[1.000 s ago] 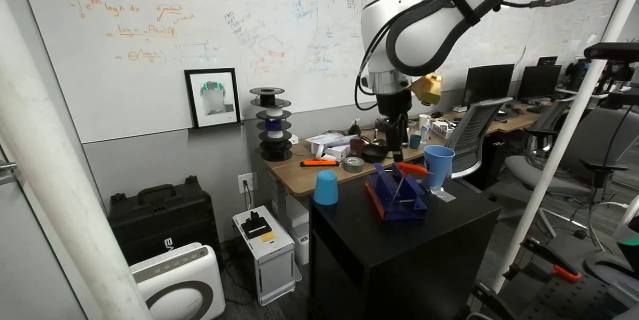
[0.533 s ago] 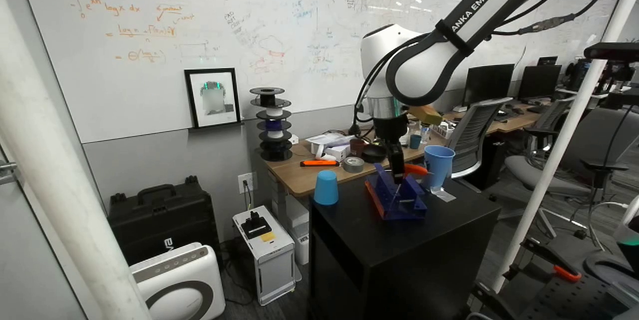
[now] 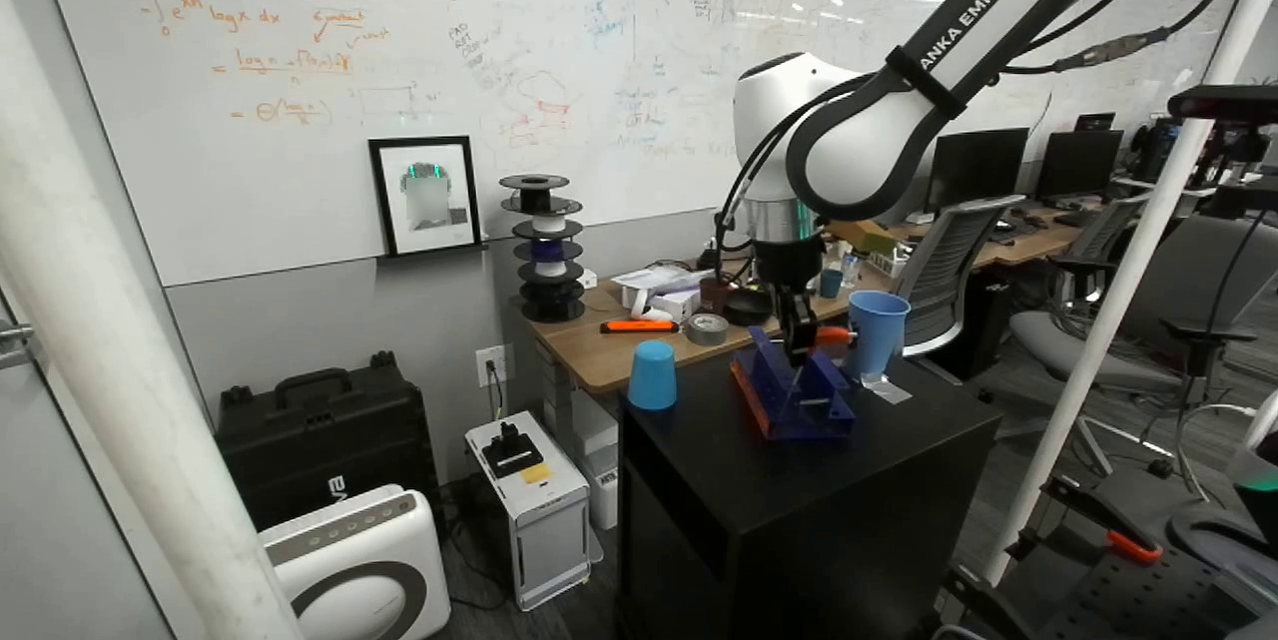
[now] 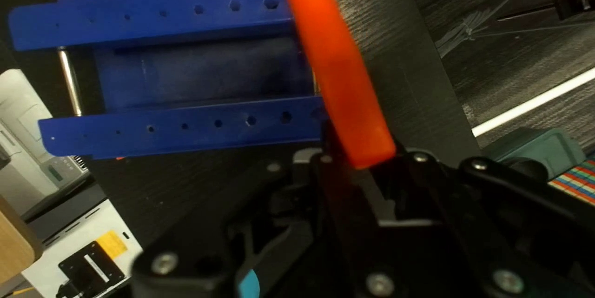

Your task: Put the orange wrench inside the blue cup on the right side of the black cabinet

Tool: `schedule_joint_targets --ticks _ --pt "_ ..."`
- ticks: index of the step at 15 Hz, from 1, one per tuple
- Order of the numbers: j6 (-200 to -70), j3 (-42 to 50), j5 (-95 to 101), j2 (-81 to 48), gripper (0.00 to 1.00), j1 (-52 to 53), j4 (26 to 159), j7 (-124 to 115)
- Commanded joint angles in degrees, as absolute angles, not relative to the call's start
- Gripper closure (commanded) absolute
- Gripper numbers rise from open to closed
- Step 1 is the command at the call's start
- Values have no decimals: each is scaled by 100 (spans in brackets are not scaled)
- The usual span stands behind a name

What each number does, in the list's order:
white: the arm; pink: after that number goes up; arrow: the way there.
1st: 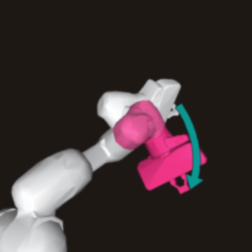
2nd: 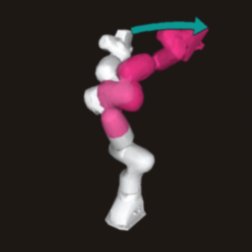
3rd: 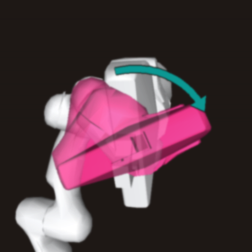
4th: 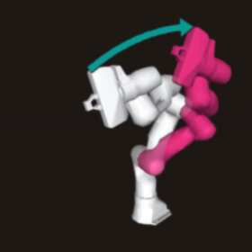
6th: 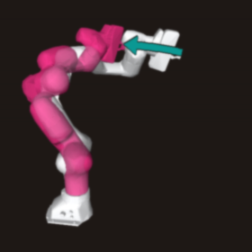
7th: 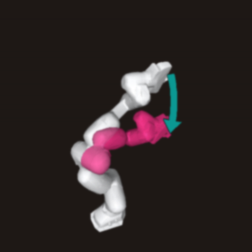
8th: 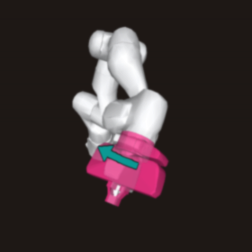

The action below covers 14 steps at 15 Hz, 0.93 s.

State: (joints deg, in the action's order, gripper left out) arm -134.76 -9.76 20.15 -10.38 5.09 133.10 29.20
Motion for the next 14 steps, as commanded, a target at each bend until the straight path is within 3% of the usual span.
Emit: schedule_joint_targets --ticks 1,2,3,4,12,13,14 --pt "-13711 -882 2109 -571 92 511 13675 2967" --pt "-13735 -862 2099 -505 91 507 13723 2962" --pt "-13734 -852 2088 -437 82 514 13764 2943" --pt "-13728 -841 2060 -371 66 515 13799 2950" --pt "-13860 -783 1905 6 7 512 14164 3484" --pt "-13896 -770 1890 22 1 507 14209 3558" --pt "-13942 -758 1877 35 11 507 14255 3607"
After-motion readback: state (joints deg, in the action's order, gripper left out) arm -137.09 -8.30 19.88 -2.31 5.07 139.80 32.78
